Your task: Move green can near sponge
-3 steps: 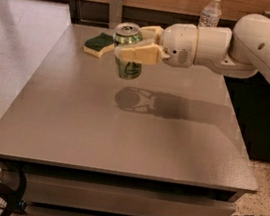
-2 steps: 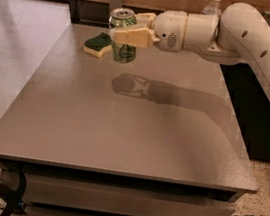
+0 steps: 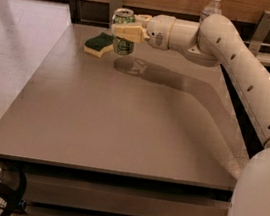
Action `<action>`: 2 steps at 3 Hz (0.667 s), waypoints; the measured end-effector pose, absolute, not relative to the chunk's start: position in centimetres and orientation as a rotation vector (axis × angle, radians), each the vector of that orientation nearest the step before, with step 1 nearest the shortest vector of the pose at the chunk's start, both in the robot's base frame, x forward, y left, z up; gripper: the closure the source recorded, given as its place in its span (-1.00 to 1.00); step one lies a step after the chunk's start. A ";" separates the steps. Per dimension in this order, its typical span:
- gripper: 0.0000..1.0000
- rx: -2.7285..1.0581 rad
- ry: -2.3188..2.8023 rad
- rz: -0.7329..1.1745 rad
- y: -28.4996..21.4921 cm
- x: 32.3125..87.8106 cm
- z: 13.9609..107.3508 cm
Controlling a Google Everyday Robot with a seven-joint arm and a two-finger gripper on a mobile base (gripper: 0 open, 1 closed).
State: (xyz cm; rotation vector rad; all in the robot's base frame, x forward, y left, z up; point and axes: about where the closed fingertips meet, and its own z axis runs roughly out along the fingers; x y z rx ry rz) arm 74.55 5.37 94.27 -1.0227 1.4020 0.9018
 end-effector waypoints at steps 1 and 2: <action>1.00 -0.954 1.389 0.864 4.3 76.6 92.4; 1.00 -0.929 1.366 0.824 4.7 77.4 90.6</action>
Offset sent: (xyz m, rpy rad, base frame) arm 0.0334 -0.0091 -0.0497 0.0559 -0.0957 -0.1342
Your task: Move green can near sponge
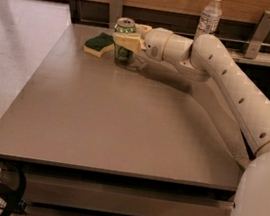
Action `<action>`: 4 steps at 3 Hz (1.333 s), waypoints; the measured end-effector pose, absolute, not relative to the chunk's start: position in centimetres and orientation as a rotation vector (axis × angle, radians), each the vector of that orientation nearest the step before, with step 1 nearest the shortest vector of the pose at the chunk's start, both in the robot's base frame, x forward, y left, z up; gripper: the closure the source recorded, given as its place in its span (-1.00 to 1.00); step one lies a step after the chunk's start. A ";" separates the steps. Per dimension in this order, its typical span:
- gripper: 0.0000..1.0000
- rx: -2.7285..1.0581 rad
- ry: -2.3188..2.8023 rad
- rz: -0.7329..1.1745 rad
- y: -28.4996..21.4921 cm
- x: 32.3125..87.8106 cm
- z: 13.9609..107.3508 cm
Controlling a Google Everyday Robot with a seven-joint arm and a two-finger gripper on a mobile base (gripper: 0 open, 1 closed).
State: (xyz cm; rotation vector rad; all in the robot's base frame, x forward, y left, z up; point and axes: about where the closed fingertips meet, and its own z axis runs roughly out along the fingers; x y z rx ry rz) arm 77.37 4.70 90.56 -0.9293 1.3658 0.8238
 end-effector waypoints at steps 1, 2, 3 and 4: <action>1.00 -0.941 1.375 0.812 5.9 77.5 89.1; 0.72 -0.944 1.374 0.815 6.4 77.5 89.0; 0.25 -0.947 1.372 0.819 6.7 77.4 89.0; -0.23 -0.950 1.371 0.823 7.0 77.3 89.0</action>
Offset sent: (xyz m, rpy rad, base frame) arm 0.0014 0.0130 -0.0152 -0.0170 -0.0003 -0.0015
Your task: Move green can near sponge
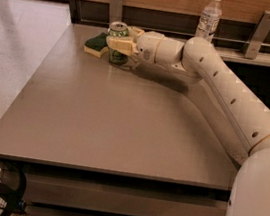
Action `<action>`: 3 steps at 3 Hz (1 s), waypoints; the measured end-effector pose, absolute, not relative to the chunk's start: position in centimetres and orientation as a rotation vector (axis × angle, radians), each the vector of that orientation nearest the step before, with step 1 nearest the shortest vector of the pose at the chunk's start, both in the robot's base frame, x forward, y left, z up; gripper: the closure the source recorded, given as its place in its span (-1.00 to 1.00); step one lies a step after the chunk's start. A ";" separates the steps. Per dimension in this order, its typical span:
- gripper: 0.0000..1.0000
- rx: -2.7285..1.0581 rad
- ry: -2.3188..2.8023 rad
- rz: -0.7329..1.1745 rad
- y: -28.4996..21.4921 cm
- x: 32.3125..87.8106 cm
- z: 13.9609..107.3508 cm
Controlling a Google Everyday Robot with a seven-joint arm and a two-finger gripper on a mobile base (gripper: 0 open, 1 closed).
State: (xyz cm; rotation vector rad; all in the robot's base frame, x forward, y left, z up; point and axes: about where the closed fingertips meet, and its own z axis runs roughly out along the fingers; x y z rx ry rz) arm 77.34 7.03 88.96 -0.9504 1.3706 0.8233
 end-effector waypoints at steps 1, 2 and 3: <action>-0.69 -0.953 1.369 0.827 7.4 77.3 89.0; -1.00 -0.956 1.367 0.832 7.7 77.2 89.0; -1.00 -0.956 1.367 0.832 7.7 77.2 89.0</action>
Offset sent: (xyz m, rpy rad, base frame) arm -0.0006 0.0030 0.0000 0.0006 0.0004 0.0043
